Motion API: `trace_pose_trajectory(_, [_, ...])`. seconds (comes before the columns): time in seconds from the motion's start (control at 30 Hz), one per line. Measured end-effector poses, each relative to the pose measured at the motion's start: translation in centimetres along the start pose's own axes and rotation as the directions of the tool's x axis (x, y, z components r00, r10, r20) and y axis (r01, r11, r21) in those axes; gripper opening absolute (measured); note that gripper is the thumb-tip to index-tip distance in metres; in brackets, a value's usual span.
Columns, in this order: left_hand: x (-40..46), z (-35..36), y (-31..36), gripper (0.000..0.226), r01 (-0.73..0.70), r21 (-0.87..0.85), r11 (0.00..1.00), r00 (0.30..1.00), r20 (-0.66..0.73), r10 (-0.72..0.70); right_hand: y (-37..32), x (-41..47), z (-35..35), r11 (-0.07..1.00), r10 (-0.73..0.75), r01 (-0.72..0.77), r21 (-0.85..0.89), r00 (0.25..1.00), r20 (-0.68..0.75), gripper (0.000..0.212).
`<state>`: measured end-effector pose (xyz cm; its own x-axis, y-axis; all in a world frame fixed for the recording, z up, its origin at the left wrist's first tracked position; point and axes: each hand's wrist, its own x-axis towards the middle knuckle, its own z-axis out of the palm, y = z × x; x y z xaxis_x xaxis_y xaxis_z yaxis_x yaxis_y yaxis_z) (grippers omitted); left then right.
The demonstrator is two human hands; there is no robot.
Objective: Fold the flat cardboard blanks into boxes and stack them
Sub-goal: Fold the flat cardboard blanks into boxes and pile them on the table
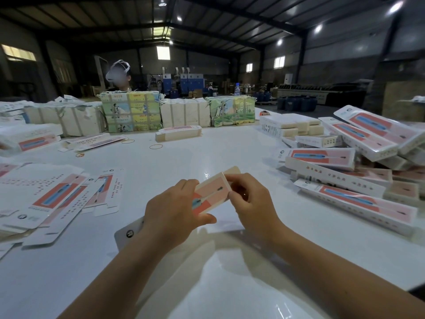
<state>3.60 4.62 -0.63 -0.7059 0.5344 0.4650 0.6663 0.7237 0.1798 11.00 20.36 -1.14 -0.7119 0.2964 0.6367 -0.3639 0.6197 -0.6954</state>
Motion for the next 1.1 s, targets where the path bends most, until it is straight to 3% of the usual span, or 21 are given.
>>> trace_pose_trajectory(0.17, [-0.1,0.2,0.0,0.073,0.011,-0.007,1.000,1.000,0.008,-0.011,0.2,-0.2,0.4,0.999,0.028,-0.028,0.034,0.999,0.018,0.041])
trace_pose_trajectory(0.27, [0.0,0.2,-0.1,0.069,0.015,-0.016,1.000,1.000,-0.009,-0.015,0.2,-0.1,0.3,0.999,0.018,-0.017,-0.034,0.999,0.028,0.036])
trace_pose_trajectory(0.33, [0.0,0.2,-0.2,0.066,0.014,-0.042,0.999,0.999,-0.039,-0.016,0.1,0.2,-0.1,0.989,-0.055,0.045,-0.139,0.996,-0.070,0.031])
trace_pose_trajectory(0.4, [0.1,0.2,-0.2,0.065,0.006,-0.073,0.997,0.998,-0.069,-0.011,0.2,0.6,-0.6,0.980,-0.083,0.050,-0.193,0.982,-0.167,0.049])
trace_pose_trajectory(0.43, [0.1,0.1,-0.2,0.065,-0.001,-0.083,0.997,0.997,-0.078,-0.005,0.4,0.8,-0.7,0.992,-0.008,-0.013,-0.125,0.987,-0.162,0.064])
trace_pose_trajectory(0.5, [0.0,0.1,0.0,0.066,-0.024,-0.092,0.995,0.997,-0.076,0.017,0.4,1.1,-0.9,0.926,0.285,-0.281,0.252,0.958,0.021,0.084])
trace_pose_trajectory(0.57, [-0.2,0.2,0.2,0.069,-0.042,-0.080,0.996,0.998,-0.047,0.039,0.5,1.4,-0.9,0.592,0.406,-0.506,0.627,0.860,0.310,0.070])
trace_pose_trajectory(0.6, [-0.2,0.1,0.3,0.071,-0.042,-0.066,0.997,0.999,-0.026,0.040,0.5,1.5,-0.9,0.502,0.404,-0.539,0.676,0.838,0.368,0.052])
trace_pose_trajectory(0.63, [-0.3,0.1,0.5,0.072,-0.038,-0.053,0.998,0.999,-0.009,0.038,0.4,1.4,-1.0,0.532,0.390,-0.524,0.666,0.849,0.356,0.038])
trace_pose_trajectory(0.67, [-0.2,0.1,0.6,0.072,-0.036,-0.039,0.999,0.999,-0.002,0.036,0.3,1.1,-0.9,0.640,0.364,-0.465,0.611,0.885,0.292,0.030])
trace_pose_trajectory(0.73, [-0.2,0.1,0.9,0.072,-0.038,-0.009,0.999,0.999,-0.008,0.038,0.0,0.4,-0.5,0.930,0.212,-0.230,0.288,0.973,0.092,0.022])
trace_pose_trajectory(0.77, [-0.1,0.1,1.1,0.072,-0.036,0.000,0.999,0.999,-0.016,0.036,-0.1,0.1,-0.2,0.991,0.108,-0.111,0.079,0.993,0.043,0.025])
trace_pose_trajectory(0.8, [-0.1,0.1,1.2,0.071,-0.031,0.009,0.999,0.999,-0.027,0.032,-0.1,-0.2,0.1,0.995,0.022,-0.019,-0.096,0.999,0.039,0.032])
trace_pose_trajectory(0.87, [-0.1,0.2,1.4,0.069,-0.025,0.035,0.999,0.998,-0.057,0.027,-0.2,-0.6,0.9,0.970,-0.038,0.051,-0.237,0.998,0.057,0.041])
trace_pose_trajectory(0.97, [-0.1,0.1,1.4,0.064,-0.021,0.084,0.996,0.995,-0.094,0.029,-0.5,-1.1,1.2,0.979,-0.058,0.070,-0.192,0.996,0.070,0.041])
trace_pose_trajectory(1.1, [-0.1,-0.2,1.2,0.062,-0.011,0.116,0.993,0.991,-0.128,0.026,-1.2,-0.6,0.6,0.960,0.155,-0.171,0.222,0.984,0.090,0.034])
